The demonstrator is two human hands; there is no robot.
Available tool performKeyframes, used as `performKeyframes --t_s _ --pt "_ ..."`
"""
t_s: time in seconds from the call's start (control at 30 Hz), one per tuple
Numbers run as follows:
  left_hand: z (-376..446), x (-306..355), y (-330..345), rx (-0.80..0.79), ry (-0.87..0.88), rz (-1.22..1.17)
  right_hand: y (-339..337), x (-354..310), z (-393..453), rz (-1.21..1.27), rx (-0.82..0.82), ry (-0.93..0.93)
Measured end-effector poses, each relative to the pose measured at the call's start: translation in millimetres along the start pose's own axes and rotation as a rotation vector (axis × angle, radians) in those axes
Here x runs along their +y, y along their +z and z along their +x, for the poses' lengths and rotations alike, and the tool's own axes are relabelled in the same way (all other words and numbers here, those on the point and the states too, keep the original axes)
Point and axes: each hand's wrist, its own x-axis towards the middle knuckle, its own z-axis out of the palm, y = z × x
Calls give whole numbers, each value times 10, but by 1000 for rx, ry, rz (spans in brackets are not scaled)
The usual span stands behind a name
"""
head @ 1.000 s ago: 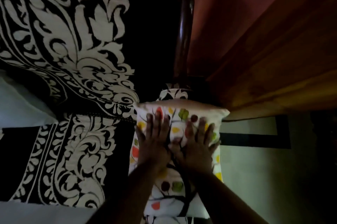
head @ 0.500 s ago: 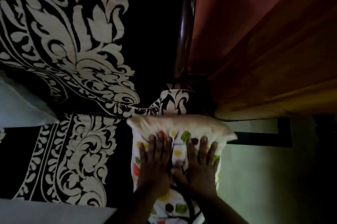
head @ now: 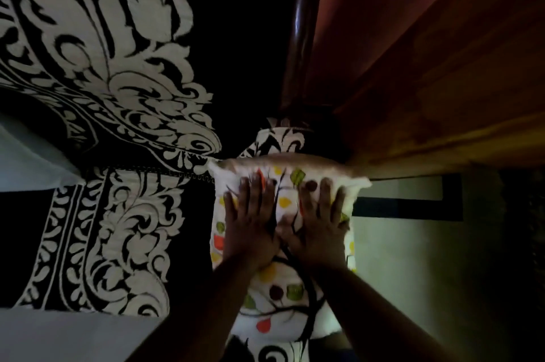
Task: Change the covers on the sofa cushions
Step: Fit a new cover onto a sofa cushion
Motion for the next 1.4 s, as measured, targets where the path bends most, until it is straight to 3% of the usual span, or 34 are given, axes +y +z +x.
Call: performKeyframes --t_s 0.13,0.27,0.33,0.4,0.47,0.53,0.7,0.83,0.93,1.0,1.1,1.17,1.27,1.4 --pt "-303 55 -40 -54 25 18 -26 93 -300 8 -53 -25" --pt "386 14 -485 -58 23 -37 -304 -28 270 15 -6 -25" --pt "706 -91 -755 -7 -106 -174 -507 35 625 79 8 54" --pt "993 -338 -890 49 -403 -528 -720 124 852 405 109 196" --pt "1115 -529 -915 -54 -551 -735 -783 148 878 507 171 225" --pt "1096 -572 -881 -105 -565 -712 -712 170 849 480 165 261" --pt "1050 -507 -960 209 -505 -494 -741 347 873 151 190 139" --pt "1071 -422 -926 248 -507 -484 -776 247 865 142 253 99" --pt "724 -318 -994 347 -407 -425 -621 417 393 537 261 135" --pt "271 -404 -1018 381 -399 -614 -570 642 -195 751 230 186" --pt "-562 -409 -915 212 -508 -929 -410 860 -1077 992 -63 452" --pt "-1114 -315 -729 67 -529 -865 -250 828 -1437 966 -184 503" --pt "-1550 -268 -515 97 -537 -877 -197 714 -1490 741 -18 489" --pt "-1331 -283 -491 94 -629 -752 -322 586 -1300 570 55 455"
